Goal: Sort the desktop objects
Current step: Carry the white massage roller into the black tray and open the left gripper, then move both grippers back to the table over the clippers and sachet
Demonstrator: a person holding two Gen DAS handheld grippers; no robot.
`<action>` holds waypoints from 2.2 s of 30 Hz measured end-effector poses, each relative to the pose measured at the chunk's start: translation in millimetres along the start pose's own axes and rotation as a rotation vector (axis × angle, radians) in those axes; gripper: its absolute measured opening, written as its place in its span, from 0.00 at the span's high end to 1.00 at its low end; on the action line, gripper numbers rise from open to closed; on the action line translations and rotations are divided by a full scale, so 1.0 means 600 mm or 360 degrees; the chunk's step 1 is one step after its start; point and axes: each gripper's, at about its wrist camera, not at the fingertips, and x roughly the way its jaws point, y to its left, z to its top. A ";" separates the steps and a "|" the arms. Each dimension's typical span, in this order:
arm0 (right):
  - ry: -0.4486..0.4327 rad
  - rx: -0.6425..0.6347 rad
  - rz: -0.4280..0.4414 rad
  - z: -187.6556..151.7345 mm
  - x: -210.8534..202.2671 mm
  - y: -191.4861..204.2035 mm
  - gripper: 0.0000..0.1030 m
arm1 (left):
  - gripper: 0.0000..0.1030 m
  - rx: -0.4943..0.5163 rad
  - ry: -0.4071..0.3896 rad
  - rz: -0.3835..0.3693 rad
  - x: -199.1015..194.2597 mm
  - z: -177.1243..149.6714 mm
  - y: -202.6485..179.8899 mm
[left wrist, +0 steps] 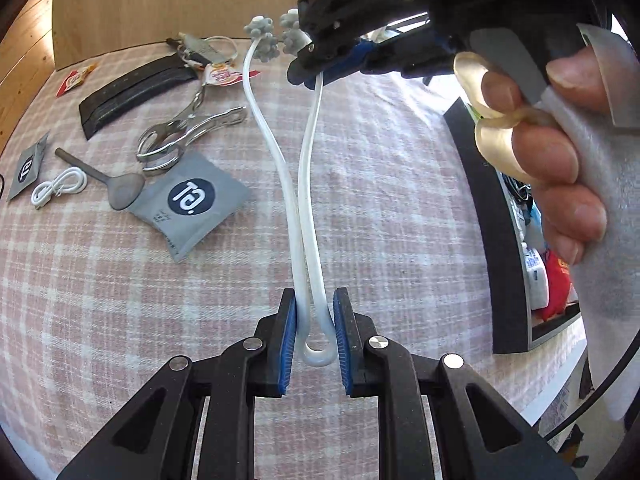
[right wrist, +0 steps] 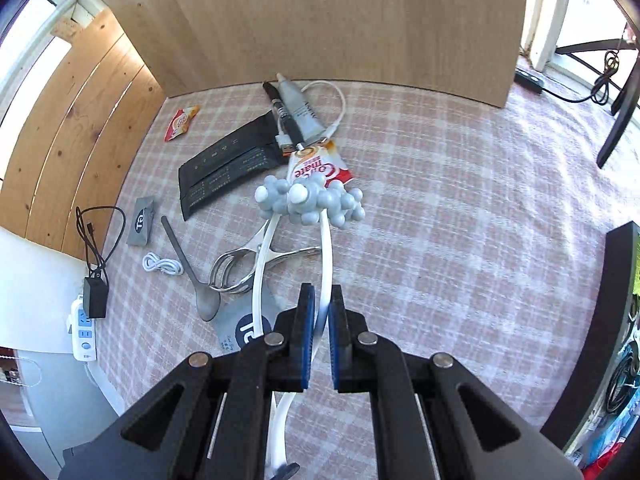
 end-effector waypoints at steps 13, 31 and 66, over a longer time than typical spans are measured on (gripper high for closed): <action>-0.0230 0.0405 -0.0233 -0.078 -0.206 -0.303 0.93 | 0.83 0.0460 0.0048 -0.0247 0.024 0.053 -0.274; -0.0288 0.0881 -0.0547 -0.204 -0.334 -0.611 0.93 | 0.84 0.0799 0.0234 -0.0445 0.100 0.068 -0.546; -0.0264 0.0491 -0.0395 -0.145 -0.256 -0.419 0.70 | 0.75 0.0445 0.0027 0.0029 -0.001 0.135 -0.206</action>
